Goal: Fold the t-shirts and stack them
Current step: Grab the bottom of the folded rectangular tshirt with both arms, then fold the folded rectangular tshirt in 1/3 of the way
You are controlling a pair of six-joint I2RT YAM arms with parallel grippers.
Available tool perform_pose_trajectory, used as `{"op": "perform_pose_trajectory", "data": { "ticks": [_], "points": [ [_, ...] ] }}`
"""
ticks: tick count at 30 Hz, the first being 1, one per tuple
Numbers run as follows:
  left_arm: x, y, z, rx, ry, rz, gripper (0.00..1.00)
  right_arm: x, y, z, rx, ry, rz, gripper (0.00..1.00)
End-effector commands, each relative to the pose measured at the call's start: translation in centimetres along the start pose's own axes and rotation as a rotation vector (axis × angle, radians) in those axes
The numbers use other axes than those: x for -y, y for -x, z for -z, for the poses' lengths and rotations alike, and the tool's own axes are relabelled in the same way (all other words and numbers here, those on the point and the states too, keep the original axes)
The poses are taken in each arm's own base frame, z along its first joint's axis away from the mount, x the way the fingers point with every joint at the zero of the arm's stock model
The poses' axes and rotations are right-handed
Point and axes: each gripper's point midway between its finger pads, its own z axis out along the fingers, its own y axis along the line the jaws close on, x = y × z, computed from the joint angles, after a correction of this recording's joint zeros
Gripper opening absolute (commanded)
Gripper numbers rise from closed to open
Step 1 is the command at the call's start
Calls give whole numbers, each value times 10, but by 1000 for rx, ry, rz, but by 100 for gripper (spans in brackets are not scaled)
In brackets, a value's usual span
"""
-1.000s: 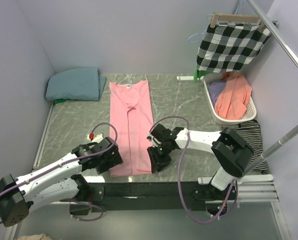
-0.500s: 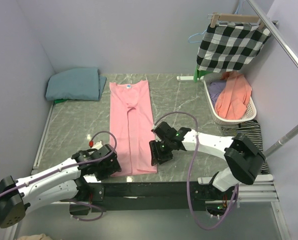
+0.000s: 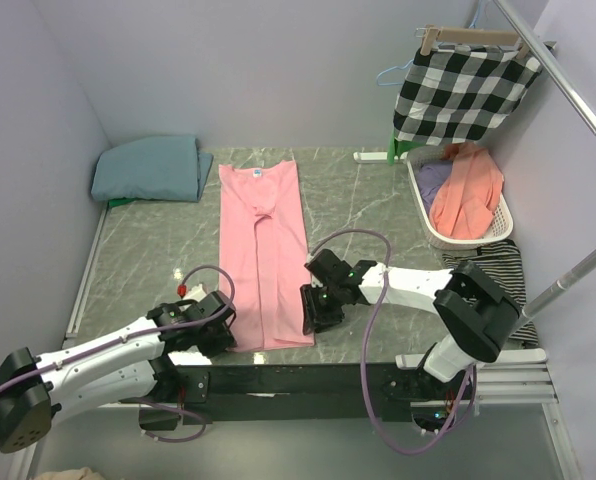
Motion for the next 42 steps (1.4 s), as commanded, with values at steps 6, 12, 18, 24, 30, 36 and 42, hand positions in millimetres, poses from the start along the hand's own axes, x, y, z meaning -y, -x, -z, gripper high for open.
{"op": "perform_pose_trajectory", "data": {
  "ticks": [6,12,18,24,30,36,42],
  "points": [
    [-17,2,-5,34,37,33,37,1,-4,-9,-17,18,-49,49],
    [-13,1,-5,29,14,23,1,-5,0,-8,-7,48,-36,0],
    [12,21,11,107,-21,-2,1,-20,19,10,71,75,30,0],
    [43,45,35,192,-66,-24,1,-37,36,27,119,101,81,0],
    [63,64,41,271,-64,-24,1,-44,65,43,169,101,116,0],
    [73,88,42,340,-51,-11,1,-40,102,57,227,74,136,0],
    [86,127,32,390,-67,21,1,-28,136,59,231,80,116,0]
  ]
}}
